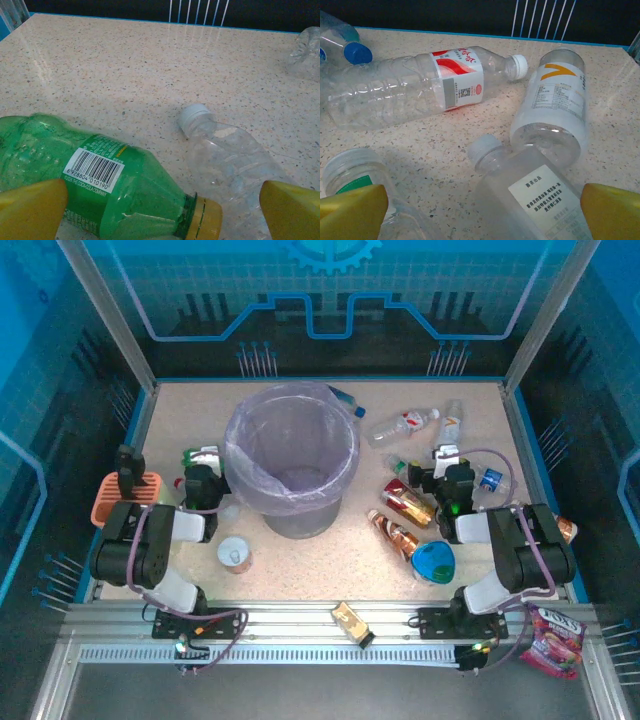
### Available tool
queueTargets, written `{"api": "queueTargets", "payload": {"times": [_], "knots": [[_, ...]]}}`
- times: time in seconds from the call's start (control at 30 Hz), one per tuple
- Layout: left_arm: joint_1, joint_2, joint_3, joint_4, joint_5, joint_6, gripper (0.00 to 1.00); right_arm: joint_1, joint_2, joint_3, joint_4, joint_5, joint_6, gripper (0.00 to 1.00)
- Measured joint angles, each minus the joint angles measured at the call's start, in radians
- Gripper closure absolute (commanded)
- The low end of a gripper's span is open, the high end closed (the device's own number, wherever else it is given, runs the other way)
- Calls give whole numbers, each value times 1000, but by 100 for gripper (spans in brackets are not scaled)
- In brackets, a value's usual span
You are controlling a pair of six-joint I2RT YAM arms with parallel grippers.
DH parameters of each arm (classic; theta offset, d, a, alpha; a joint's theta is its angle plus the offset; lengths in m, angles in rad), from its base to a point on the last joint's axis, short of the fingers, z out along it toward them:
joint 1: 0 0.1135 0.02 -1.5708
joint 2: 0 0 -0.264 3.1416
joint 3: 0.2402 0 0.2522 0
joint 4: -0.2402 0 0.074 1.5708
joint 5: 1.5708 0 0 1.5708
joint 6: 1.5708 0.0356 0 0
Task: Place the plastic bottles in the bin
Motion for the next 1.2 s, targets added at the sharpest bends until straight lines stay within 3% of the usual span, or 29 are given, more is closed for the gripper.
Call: {"api": "queueTargets", "payload": {"times": [0.93,1.07,1.2], "knots": [[0,-2,0,-2,7,0,1,0,0,0,0,-3,0,0],[0,-107,-2,-90,6,-1,1,0,-10,4,-30,-2,0,0],[0,-299,12,-211,-2,-9,1,0,-124,54,-208,24,1,0]]}}
